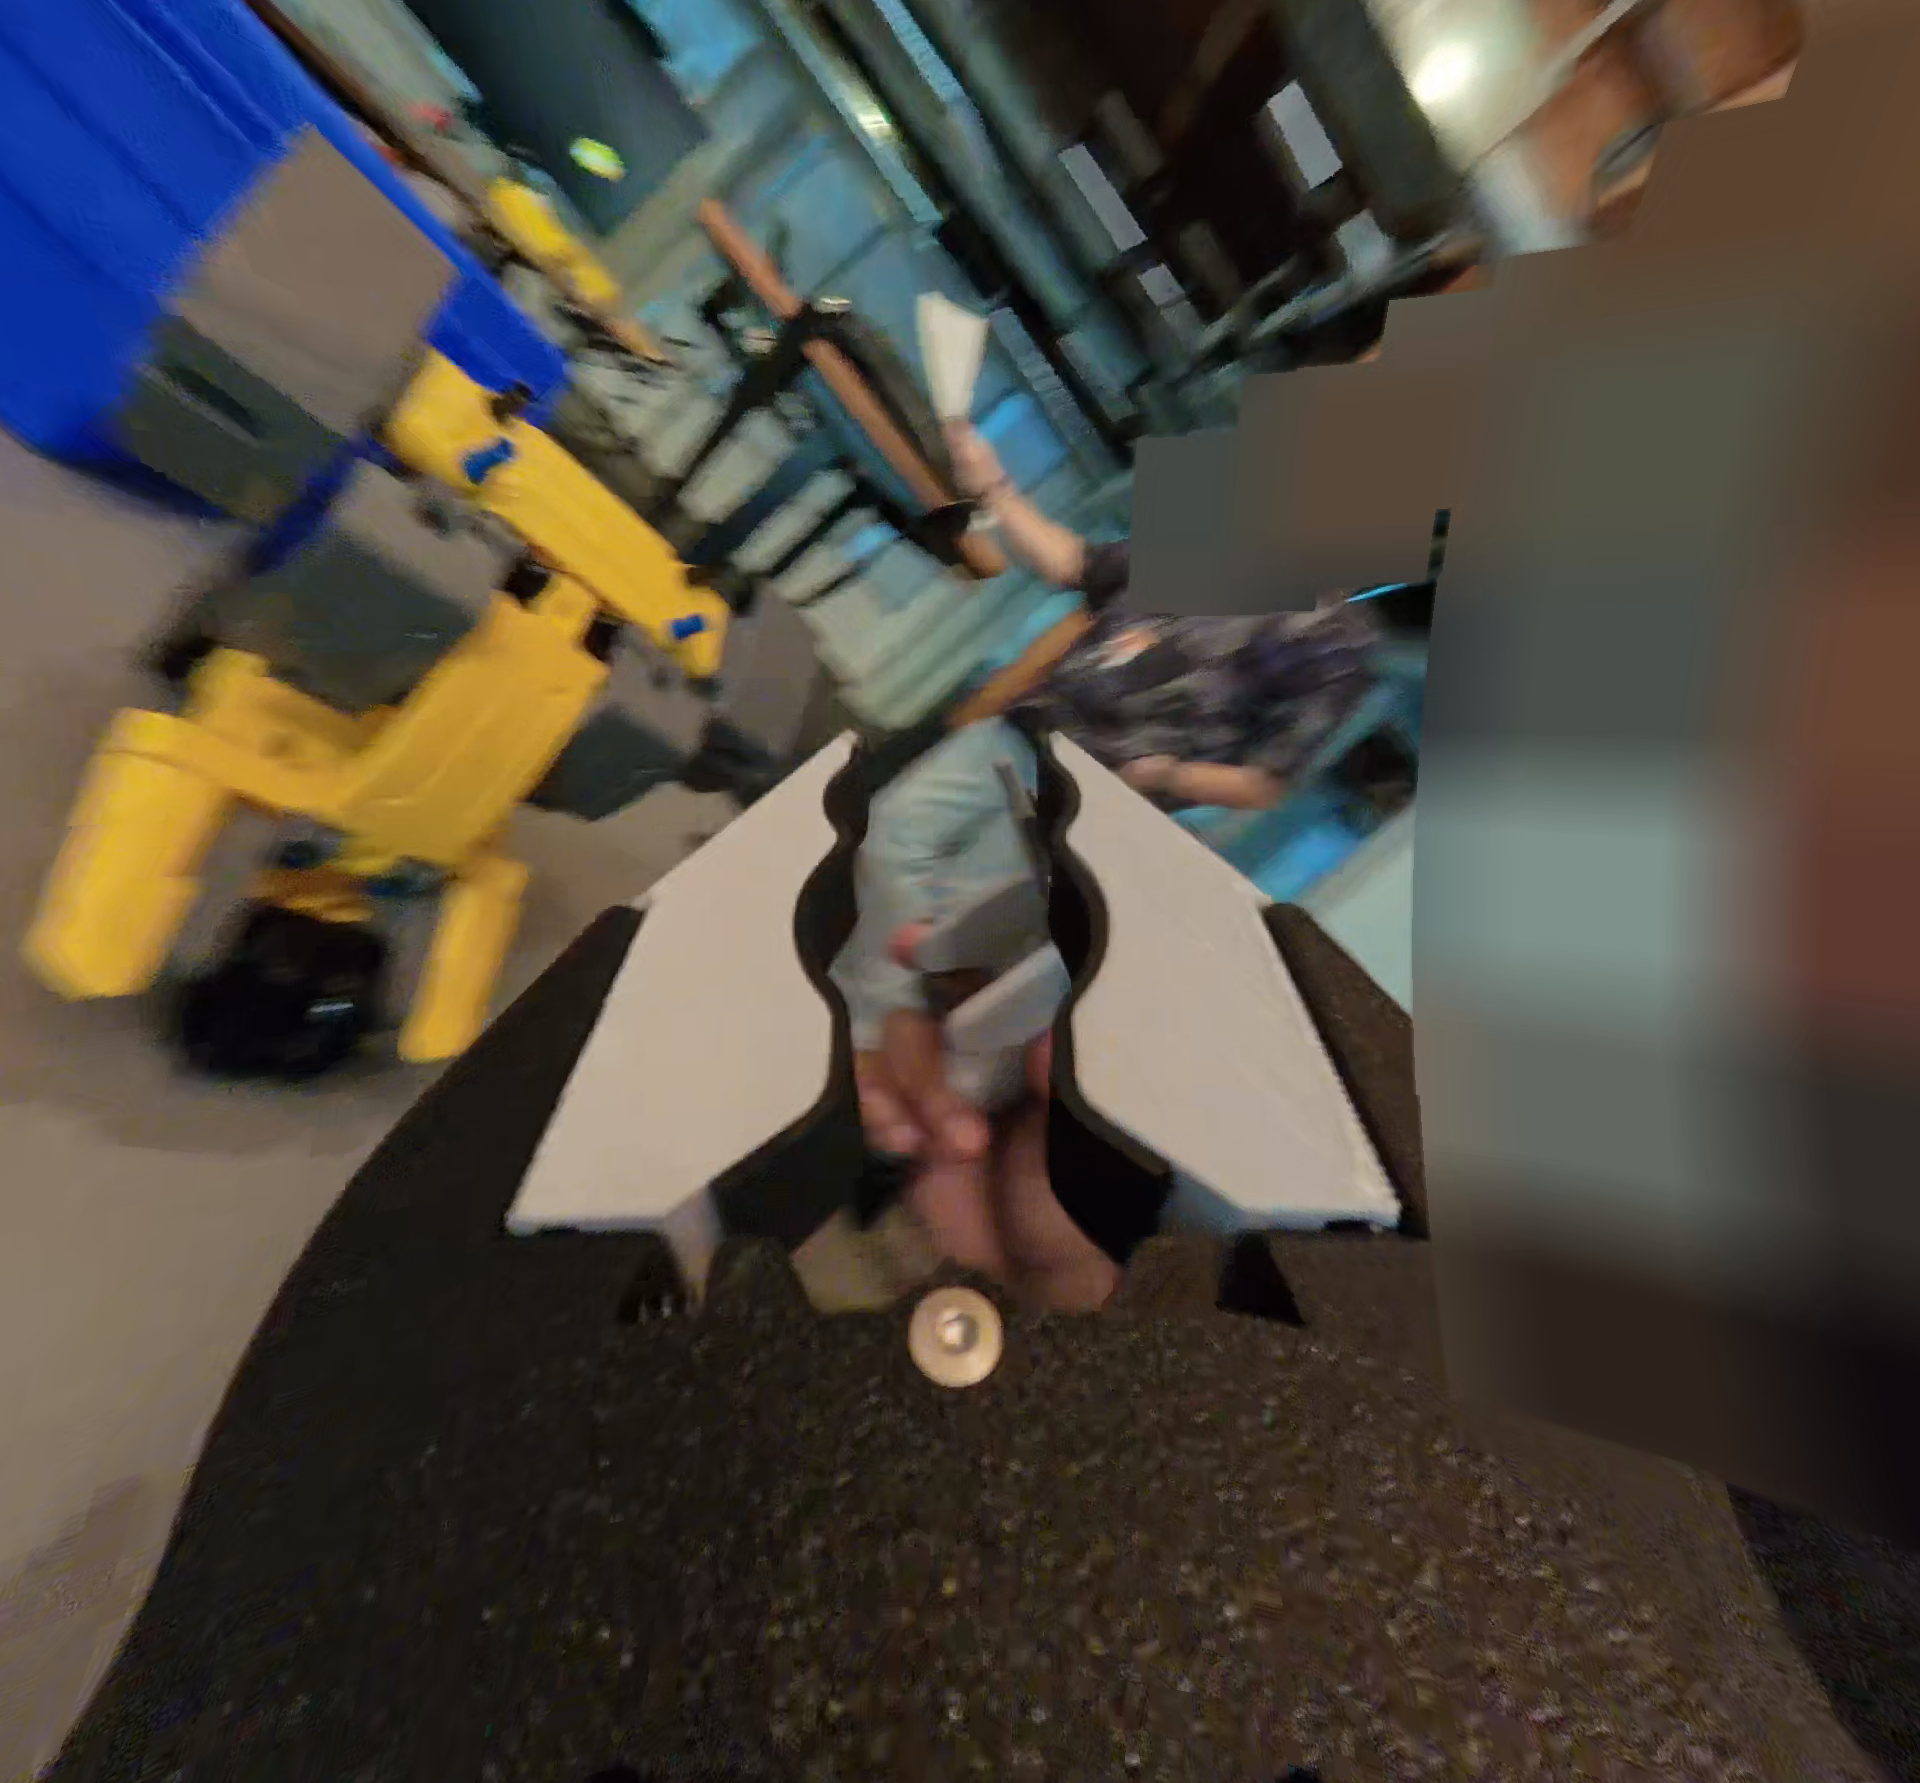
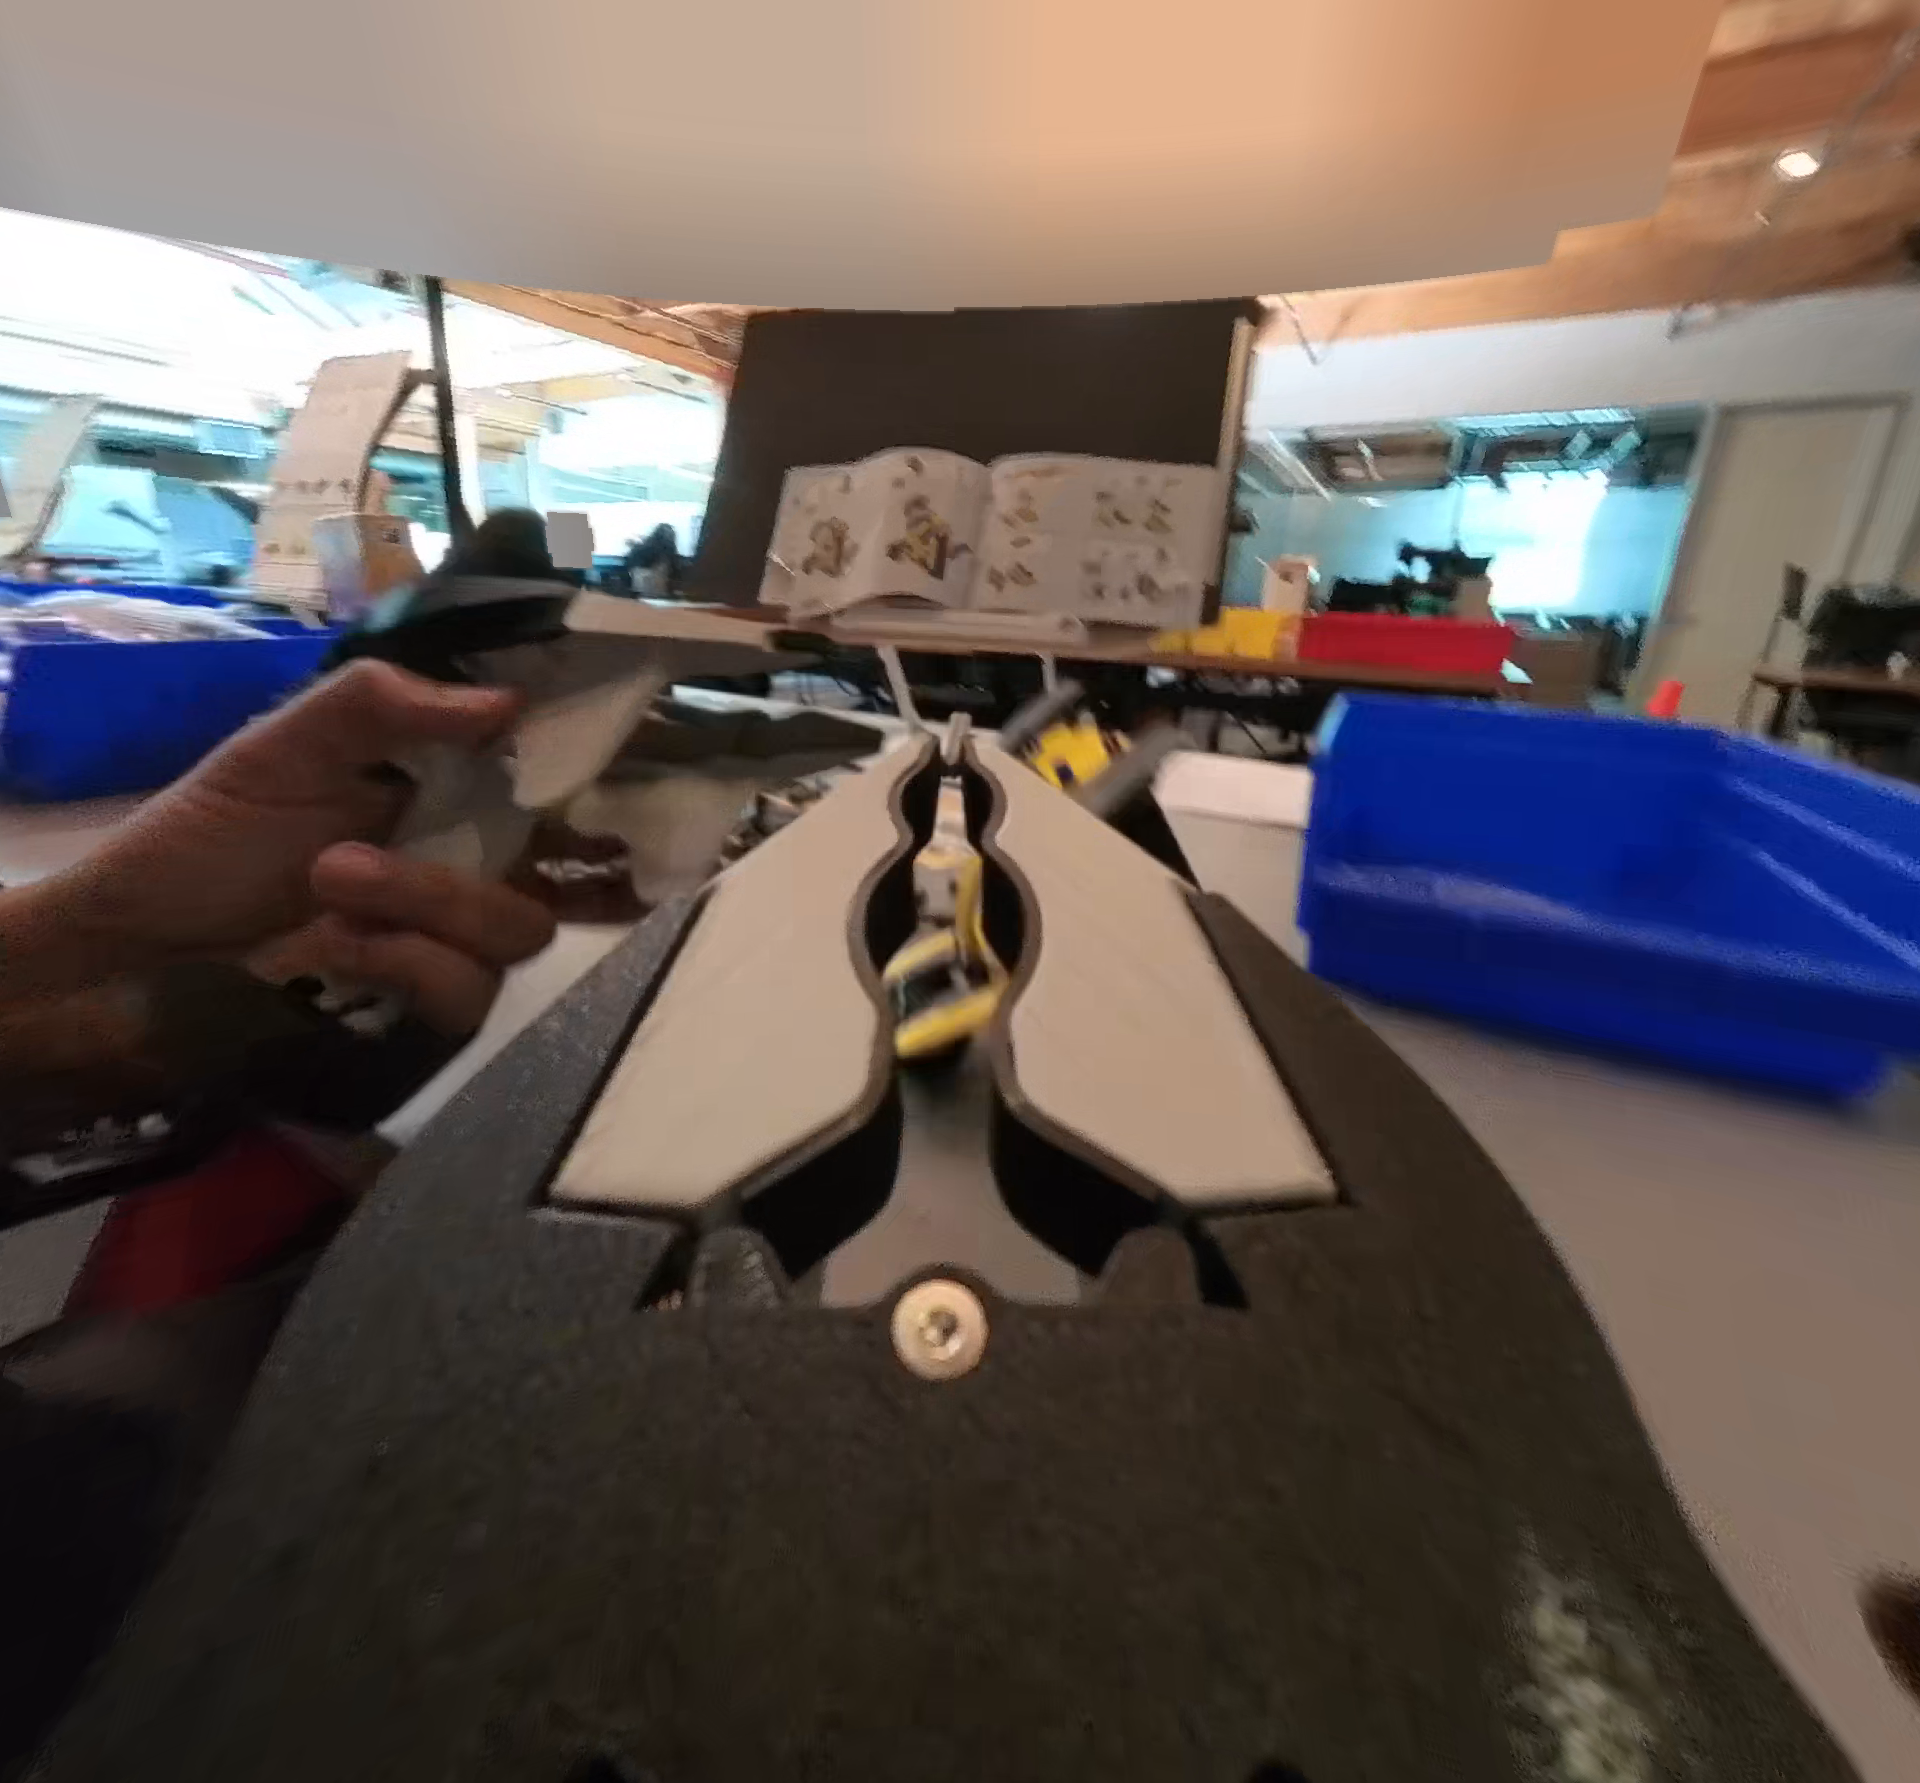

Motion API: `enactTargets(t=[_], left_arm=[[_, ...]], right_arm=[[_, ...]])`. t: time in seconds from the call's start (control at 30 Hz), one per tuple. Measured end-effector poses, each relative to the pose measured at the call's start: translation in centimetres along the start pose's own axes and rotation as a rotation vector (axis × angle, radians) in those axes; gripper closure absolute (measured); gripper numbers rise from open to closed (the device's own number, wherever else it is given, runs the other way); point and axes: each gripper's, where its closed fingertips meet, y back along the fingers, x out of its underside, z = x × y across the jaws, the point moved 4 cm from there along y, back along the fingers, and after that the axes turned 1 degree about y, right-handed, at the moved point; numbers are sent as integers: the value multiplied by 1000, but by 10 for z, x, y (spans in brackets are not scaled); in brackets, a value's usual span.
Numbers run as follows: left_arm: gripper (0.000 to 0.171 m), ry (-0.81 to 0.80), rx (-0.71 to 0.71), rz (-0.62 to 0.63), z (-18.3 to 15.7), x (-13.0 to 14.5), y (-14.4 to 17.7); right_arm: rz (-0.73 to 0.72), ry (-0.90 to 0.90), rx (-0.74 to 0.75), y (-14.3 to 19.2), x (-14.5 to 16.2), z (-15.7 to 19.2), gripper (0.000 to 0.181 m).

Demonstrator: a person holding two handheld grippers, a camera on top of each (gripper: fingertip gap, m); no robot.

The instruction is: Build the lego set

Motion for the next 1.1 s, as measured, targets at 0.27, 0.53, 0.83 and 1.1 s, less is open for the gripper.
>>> enactTargets(t=[0.27, 0.53, 0.83, 1.1], left_arm=[[141, -621, -562, 189, 37, 10, 14], [141, -718, -709, 203, 49, 8, 15], [141, -787, -782, 272, 58, 3, 22], [141, -661, -597, 388, 62, 13, 13]], right_arm=[[47, -216, 54, 43, 39, -1, 179], [67, -218, 40, 51, 54, -10, 179], [97, -300, 35, 58, 57, -21, 178], [178, -133, 3, 36, 61, 1, 178]])
